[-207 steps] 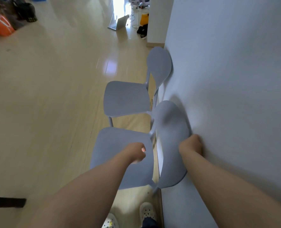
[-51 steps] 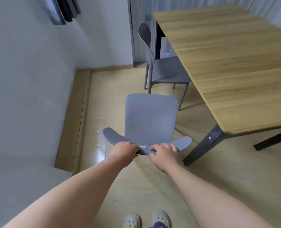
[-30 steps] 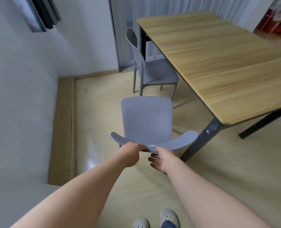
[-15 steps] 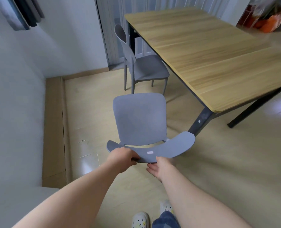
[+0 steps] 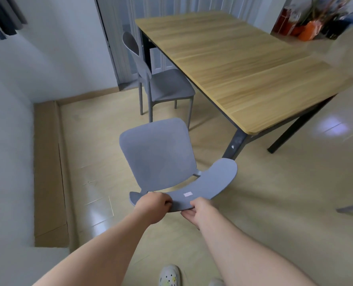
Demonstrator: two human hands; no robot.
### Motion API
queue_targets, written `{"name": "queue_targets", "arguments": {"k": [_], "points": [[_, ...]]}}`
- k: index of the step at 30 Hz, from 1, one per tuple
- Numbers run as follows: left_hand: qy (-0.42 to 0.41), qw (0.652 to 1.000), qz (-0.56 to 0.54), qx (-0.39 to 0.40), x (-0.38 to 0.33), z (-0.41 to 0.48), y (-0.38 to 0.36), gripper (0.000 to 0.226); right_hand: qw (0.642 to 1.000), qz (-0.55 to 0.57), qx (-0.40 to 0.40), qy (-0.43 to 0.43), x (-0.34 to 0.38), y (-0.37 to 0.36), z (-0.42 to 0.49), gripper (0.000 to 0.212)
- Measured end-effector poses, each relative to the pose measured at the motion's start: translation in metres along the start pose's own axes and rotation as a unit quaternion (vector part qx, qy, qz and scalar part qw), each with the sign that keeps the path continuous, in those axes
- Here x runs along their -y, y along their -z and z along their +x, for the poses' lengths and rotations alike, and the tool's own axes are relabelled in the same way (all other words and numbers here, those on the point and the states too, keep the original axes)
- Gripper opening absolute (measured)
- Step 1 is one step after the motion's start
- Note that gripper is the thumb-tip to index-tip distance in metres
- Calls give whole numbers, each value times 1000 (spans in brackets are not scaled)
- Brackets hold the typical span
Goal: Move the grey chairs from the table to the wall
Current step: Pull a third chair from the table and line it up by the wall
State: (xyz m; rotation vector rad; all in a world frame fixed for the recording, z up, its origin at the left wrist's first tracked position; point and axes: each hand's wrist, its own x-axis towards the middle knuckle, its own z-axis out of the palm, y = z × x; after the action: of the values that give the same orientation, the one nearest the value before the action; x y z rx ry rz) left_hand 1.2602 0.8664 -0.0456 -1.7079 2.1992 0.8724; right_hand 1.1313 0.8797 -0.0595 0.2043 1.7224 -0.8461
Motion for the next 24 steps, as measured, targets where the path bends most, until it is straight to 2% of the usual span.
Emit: {"name": "queue_targets", "arguments": {"k": [5,10,12,15,18,22,24], "points": [[-21,998,0,66,-48,12,-18,34,998,9,-23,52,27,59,3,22],[-23,995,3,101,-82,21,-29,34,988,-32,-123,86,29,122,19,19],[-22,994,7,107,-99,21,-34,35,985,-66,-138,87,25,141,28,13],[-17,993,15,118,-127,20,-45,35,989,-73,-118,54,20,165,41,20],[-9,992,21,125,-163,20,-58,35,991,-70,-105,41,22,190,49,17],[-8,992,13,129,-217,17,-73,35,989,-80,-108,68,37,229,60,10],[-11,992,9,124,-248,17,-80,35,985,-86,-121,84,49,257,66,20]]}}
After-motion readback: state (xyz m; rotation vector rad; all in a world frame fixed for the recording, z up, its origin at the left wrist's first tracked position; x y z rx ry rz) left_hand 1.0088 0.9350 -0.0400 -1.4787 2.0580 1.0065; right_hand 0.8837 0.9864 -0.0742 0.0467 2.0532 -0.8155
